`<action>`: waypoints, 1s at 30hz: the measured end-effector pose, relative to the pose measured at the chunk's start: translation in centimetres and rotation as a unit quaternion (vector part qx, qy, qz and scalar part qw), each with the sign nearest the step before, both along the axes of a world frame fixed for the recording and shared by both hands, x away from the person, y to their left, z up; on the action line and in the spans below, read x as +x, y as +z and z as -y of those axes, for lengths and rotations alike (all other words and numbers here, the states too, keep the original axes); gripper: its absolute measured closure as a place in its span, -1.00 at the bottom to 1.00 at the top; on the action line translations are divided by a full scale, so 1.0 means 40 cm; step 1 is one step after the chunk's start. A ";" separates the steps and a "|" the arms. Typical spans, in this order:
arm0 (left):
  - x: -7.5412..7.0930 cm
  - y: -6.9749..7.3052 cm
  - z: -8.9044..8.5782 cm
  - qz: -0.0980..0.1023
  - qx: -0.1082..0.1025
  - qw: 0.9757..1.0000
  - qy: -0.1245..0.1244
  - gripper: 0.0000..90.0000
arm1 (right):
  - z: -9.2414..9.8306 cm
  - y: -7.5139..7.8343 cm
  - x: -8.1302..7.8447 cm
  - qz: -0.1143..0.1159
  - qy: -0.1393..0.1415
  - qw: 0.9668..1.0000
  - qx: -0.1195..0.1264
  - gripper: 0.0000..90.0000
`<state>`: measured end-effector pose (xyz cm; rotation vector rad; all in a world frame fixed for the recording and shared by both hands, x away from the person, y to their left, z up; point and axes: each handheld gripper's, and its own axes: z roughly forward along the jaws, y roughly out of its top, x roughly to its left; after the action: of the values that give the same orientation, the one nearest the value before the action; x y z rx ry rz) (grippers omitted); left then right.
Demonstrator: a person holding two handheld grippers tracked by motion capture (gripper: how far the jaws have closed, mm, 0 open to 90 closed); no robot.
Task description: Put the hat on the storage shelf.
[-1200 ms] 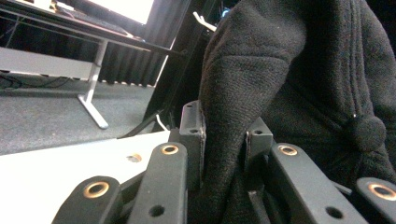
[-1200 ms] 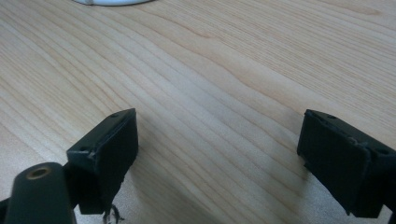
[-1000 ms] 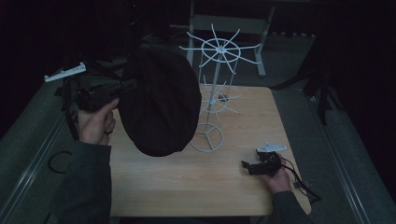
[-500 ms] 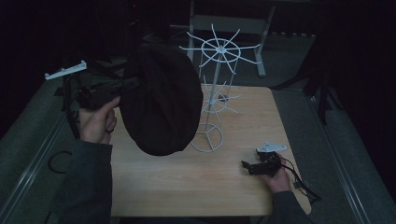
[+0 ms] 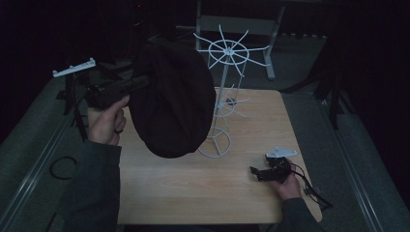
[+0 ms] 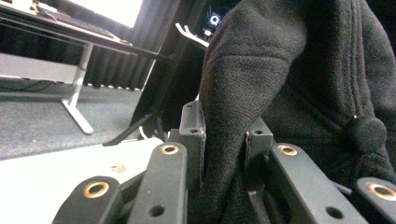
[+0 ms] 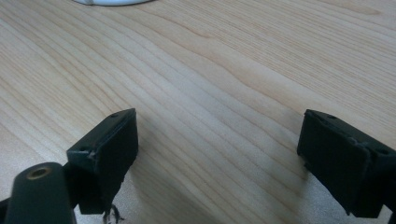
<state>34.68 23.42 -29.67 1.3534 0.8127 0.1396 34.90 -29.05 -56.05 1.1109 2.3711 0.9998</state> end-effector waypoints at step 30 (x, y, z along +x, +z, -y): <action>0.105 -0.001 0.134 -0.033 0.040 0.998 0.018 0.69 | 0.000 0.000 0.000 0.000 0.000 1.000 0.001 -0.73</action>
<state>38.90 18.06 -29.70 1.4265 0.8953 0.1570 34.89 -29.04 -56.05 1.1120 2.3716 1.0009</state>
